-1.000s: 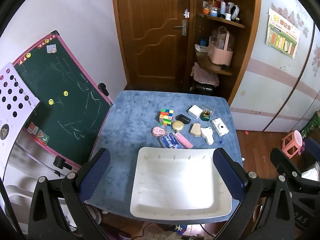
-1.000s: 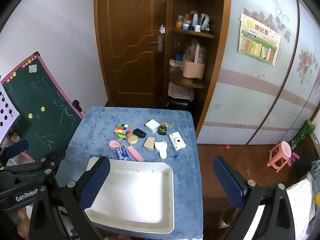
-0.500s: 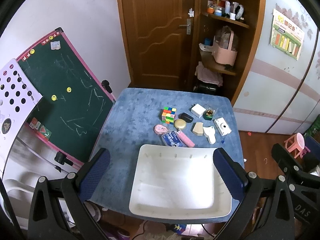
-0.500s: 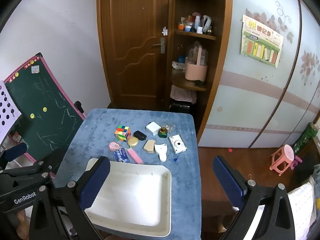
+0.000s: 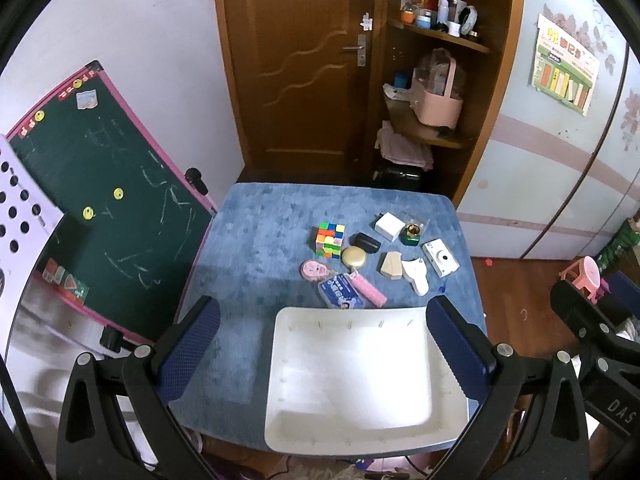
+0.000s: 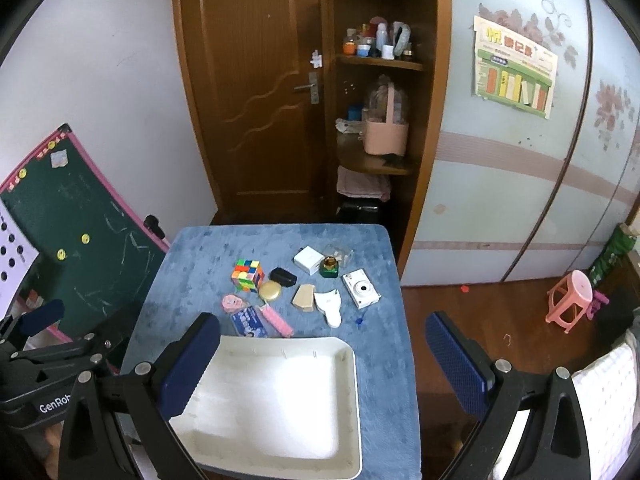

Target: Organize rigid objects

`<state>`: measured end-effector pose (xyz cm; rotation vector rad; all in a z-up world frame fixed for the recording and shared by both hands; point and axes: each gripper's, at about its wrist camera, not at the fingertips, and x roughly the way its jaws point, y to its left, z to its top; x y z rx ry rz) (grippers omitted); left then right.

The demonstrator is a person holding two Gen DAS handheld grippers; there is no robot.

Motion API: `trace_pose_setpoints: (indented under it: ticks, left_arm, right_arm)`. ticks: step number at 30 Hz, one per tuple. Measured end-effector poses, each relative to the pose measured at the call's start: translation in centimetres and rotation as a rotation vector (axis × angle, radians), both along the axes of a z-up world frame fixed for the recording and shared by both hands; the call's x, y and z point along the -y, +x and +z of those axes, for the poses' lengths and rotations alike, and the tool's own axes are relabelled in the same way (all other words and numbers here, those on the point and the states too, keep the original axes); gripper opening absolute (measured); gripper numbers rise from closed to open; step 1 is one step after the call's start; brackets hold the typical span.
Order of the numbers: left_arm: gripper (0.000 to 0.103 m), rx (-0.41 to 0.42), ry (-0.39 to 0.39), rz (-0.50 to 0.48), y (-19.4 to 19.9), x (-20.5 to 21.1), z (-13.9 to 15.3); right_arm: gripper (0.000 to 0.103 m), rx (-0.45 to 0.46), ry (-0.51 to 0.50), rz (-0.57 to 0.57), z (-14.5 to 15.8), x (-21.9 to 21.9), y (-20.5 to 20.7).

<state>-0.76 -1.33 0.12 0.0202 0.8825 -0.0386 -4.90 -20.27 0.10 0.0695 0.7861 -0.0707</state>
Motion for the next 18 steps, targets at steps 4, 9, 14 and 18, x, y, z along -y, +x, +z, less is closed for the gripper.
trace_pose_setpoints:
  ticks: [4, 9, 14, 18]
  left_arm:
    - [0.102, -0.004, -0.003, -0.017, 1.3, -0.5, -0.2]
    - [0.102, -0.02, 0.003, -0.046, 2.9, -0.6, -0.7]
    - [0.102, -0.01, 0.035, -0.078, 5.1, -0.8, -0.8]
    - [0.102, 0.013, 0.045, -0.056, 7.4, -2.0, -0.6]
  right_arm:
    - [0.103, -0.006, -0.006, -0.012, 0.0, -1.0, 0.8]
    - [0.103, -0.018, 0.005, -0.027, -0.3, -1.2, 2.1]
    - [0.103, -0.031, 0.019, -0.039, -0.8, -1.0, 3.6]
    - [0.103, -0.029, 0.009, -0.054, -0.8, -0.6, 5.7]
